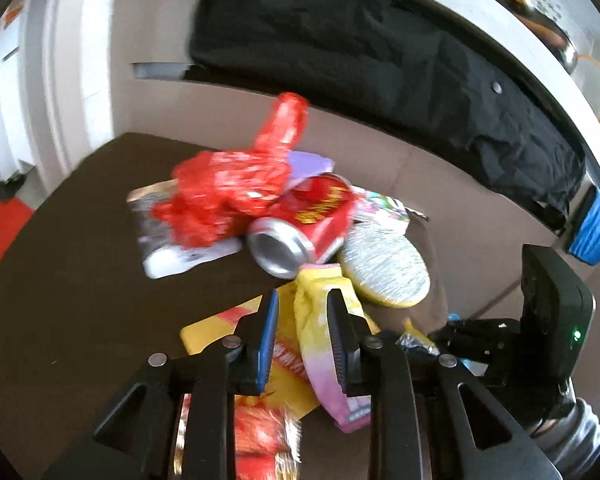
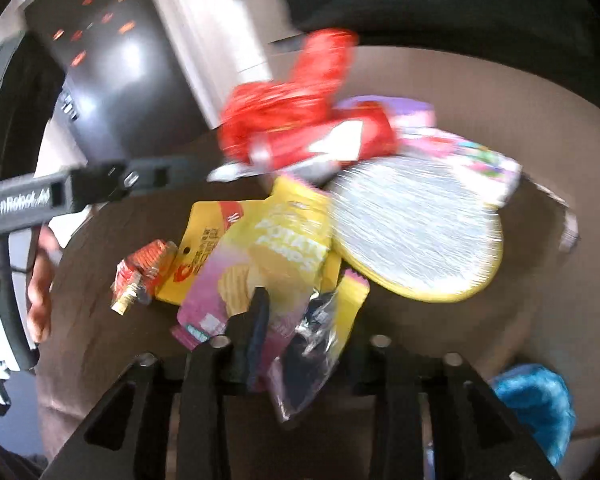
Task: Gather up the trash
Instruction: 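Grasp a red snack wrapper with the left gripper while the right grasps a yellow strip, then lift both wrappers and carry them toward the blue-lined bin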
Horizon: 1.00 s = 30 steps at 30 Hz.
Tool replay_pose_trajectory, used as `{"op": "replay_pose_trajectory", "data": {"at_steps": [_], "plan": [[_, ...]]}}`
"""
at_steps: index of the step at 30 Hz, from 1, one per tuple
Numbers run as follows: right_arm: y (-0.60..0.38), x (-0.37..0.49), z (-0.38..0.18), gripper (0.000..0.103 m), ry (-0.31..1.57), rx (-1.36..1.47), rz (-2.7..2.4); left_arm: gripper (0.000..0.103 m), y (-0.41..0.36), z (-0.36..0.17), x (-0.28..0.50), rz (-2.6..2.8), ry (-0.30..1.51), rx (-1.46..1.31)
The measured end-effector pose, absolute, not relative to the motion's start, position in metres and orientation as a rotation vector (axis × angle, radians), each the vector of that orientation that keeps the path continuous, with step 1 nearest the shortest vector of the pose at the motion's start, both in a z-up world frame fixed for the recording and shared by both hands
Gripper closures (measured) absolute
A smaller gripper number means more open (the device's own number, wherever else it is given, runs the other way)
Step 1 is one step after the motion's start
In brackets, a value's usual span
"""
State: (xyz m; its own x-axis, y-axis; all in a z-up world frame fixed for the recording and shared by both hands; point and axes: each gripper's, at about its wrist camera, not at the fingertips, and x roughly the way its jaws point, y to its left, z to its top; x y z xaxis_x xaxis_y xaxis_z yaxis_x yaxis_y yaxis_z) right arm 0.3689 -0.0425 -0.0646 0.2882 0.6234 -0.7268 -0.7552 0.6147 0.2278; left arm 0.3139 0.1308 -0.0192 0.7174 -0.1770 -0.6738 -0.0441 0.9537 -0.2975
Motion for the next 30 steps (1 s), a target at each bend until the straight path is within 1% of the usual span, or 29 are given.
{"op": "replay_pose_trajectory", "data": {"at_steps": [1,3,11,16,19,22,25,27,30], "plan": [[-0.034,0.364,-0.063,0.096,0.88,-0.181,0.932,0.077,0.138,-0.02,0.308,-0.064,0.771,-0.309],[-0.022,0.353,-0.055,0.098,0.85,-0.192,0.938,0.077,0.147,-0.022,0.3,-0.058,0.775,-0.309],[-0.028,0.341,0.004,0.098,0.762,-0.131,0.917,0.077,0.17,-0.035,0.266,-0.08,0.793,-0.341],[-0.059,0.338,0.044,0.098,0.694,-0.089,0.833,0.068,0.167,-0.042,0.237,-0.059,0.828,-0.294],[-0.077,0.331,0.061,0.098,0.664,-0.07,0.811,0.065,0.171,-0.05,0.22,-0.013,0.848,-0.363],[-0.092,0.319,0.067,0.098,0.631,-0.101,0.77,0.063,0.181,-0.06,0.217,0.006,0.852,-0.521],[-0.1,0.315,0.061,0.098,0.643,-0.099,0.757,0.062,0.181,-0.076,0.224,0.04,0.875,-0.661],[-0.105,0.307,0.053,0.098,0.656,-0.107,0.743,0.058,0.175,-0.084,0.23,0.075,0.886,-0.678],[-0.114,0.295,0.042,0.098,0.669,-0.125,0.723,0.057,0.166,-0.086,0.238,0.144,0.866,-0.664]]}}
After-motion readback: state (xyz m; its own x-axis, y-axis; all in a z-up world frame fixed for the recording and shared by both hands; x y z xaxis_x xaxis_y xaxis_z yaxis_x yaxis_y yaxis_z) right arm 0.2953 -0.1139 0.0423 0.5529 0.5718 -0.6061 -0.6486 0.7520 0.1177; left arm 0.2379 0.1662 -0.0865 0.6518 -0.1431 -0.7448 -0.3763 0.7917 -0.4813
